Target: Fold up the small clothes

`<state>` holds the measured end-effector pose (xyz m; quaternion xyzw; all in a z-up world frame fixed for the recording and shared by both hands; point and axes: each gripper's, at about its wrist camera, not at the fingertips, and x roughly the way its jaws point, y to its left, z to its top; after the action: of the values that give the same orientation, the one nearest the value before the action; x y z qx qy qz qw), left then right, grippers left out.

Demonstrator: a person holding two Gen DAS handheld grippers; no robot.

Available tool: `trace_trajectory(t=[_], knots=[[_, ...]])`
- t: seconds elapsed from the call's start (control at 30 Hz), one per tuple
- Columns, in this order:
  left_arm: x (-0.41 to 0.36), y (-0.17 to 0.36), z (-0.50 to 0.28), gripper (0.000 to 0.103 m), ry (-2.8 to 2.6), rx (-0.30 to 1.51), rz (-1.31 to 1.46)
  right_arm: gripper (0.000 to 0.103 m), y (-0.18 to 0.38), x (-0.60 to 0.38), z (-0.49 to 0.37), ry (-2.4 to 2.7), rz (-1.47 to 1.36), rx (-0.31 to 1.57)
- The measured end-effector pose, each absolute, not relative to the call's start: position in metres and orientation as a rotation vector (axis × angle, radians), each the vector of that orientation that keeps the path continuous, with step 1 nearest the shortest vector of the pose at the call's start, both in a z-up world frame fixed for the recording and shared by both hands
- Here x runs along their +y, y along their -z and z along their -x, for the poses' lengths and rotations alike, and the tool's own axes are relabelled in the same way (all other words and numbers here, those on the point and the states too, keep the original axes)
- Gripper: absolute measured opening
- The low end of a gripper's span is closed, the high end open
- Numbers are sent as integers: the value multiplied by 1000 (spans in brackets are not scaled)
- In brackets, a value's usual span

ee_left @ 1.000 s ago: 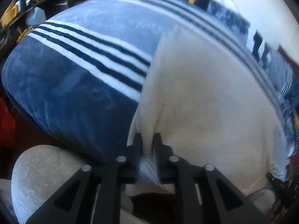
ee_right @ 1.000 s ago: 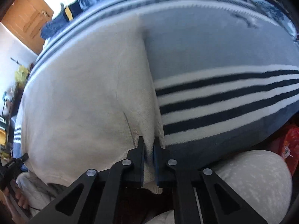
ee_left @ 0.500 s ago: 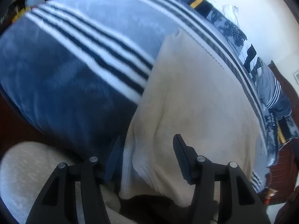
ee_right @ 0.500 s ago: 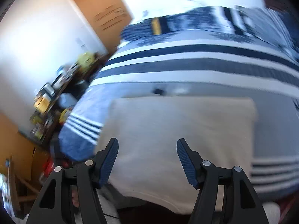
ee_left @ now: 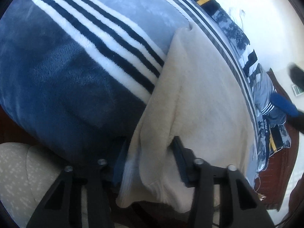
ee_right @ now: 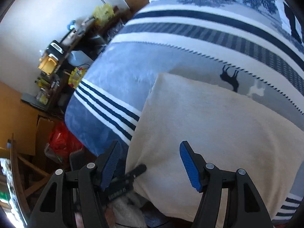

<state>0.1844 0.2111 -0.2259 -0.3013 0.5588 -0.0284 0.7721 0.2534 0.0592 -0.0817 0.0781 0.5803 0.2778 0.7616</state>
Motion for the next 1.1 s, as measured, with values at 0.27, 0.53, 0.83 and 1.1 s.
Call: trace_trajectory(t=[0.27, 0.53, 0.83, 1.1], knots=[[215, 208, -174, 11, 209, 1129, 704, 69, 122, 111, -282, -579, -130, 1433], [225, 201, -174, 10, 310, 1071, 807, 69, 171, 171, -300, -582, 6, 1610], [218, 192, -173, 10, 333, 1049, 778, 29, 195, 211, -294, -473, 427, 1551], [186, 154, -162, 10, 305, 1006, 622, 11, 153, 155, -287, -528, 155, 1443]])
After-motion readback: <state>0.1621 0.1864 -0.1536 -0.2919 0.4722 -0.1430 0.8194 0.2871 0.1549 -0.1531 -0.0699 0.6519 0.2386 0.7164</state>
